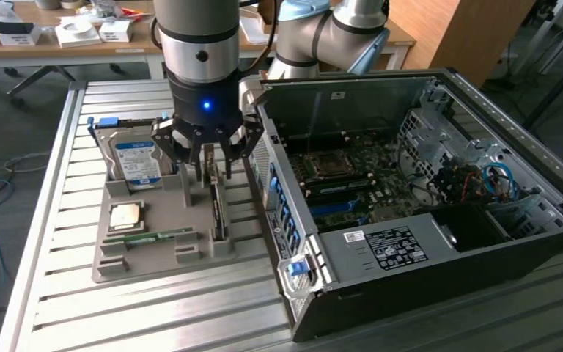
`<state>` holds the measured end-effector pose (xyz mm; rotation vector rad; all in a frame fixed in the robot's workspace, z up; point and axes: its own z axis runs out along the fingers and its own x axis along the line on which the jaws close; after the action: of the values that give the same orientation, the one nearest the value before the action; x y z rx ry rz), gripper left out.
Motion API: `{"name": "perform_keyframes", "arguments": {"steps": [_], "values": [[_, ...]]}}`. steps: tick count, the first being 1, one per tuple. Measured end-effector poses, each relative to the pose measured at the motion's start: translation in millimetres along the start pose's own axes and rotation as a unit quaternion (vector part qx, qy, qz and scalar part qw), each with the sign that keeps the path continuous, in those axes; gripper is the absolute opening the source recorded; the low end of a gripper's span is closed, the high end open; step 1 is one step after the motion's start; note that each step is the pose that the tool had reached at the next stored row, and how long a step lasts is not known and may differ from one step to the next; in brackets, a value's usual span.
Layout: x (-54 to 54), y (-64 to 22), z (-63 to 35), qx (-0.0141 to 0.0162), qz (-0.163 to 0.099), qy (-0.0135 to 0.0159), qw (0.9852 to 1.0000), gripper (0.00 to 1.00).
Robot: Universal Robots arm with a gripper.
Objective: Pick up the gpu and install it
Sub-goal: 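Pick up the gpu and move the gpu toward the slot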
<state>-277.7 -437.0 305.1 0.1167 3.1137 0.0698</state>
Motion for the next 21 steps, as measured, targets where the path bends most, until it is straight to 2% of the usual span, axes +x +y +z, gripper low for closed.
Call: {"name": "perform_keyframes", "arguments": {"steps": [8,10,21], "values": [[0.0,-0.1,1.8,0.0001,0.0,0.0,1.0,0.47],[0.2,-0.4,9.5,0.0,0.0,0.0,1.0,0.47],[0.3,-0.6,13.0,0.0,0.0,0.0,1.0,0.47]]}}
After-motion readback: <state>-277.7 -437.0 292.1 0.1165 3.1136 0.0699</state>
